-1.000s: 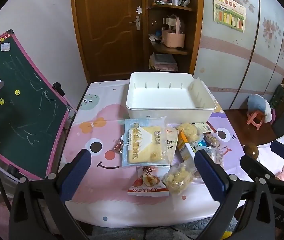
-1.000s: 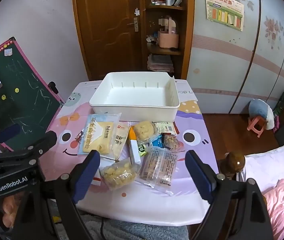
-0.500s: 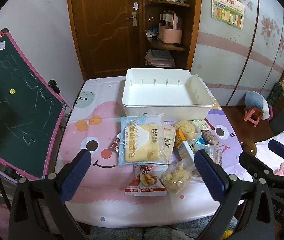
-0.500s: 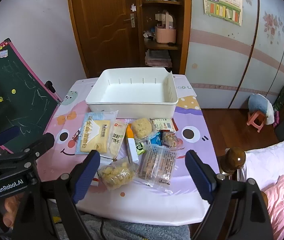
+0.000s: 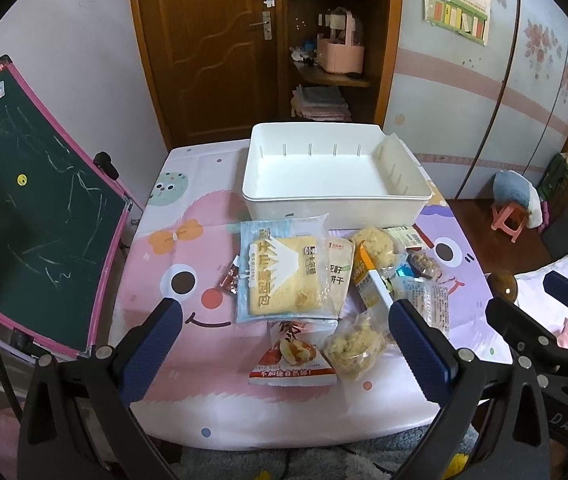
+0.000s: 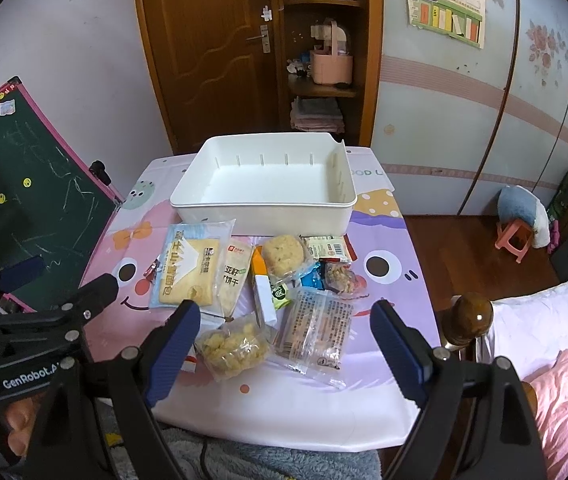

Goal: Organize snacks

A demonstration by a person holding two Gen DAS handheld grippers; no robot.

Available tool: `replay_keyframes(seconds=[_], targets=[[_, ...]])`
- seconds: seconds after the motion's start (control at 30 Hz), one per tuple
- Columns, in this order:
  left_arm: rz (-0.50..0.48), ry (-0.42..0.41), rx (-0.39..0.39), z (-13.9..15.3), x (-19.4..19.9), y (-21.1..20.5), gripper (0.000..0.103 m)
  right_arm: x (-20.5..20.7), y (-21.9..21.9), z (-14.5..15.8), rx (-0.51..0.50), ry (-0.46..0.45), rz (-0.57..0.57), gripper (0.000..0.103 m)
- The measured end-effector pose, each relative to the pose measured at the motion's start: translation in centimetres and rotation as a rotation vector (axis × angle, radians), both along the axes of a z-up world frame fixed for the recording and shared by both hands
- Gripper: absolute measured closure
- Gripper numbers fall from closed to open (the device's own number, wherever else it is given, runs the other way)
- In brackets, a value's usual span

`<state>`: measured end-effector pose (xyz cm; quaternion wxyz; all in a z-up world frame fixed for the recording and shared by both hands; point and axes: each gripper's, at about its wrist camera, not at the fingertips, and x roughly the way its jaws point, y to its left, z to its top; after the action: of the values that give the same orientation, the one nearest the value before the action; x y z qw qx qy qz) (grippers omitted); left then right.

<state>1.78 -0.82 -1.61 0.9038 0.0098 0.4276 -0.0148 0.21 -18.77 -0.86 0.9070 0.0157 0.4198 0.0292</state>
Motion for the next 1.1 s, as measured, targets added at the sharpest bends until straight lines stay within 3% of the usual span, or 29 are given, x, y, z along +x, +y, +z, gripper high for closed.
replay_keyframes(seconds=[0.33,0.53,0.73,0.93,1.1], targets=[[0.014,-0.018,0.001,0.4,0.2,0.3,0.000,-0.2,-0.2,-0.2,0.000,-0.005,-0.005,0.015],[0.030,-0.079,-0.065,2.2,0.2,1.8,0.000,-0.1,-1.7,0.4,0.027,-0.021,-0.027,0.015],[0.032,-0.134,-0.028,4.0,0.6,2.0,0.000,0.1,-2.6,1.5,0.038,-0.037,-0.045,0.015],[0.006,-0.112,-0.050,4.9,1.1,2.2,0.000,0.5,-2.6,2.6,0.026,-0.069,-0.018,0.015],[-0.007,-0.090,-0.030,3.6,1.5,1.8,0.000,0.7,-2.7,2.3,0.056,-0.068,0.012,0.015]])
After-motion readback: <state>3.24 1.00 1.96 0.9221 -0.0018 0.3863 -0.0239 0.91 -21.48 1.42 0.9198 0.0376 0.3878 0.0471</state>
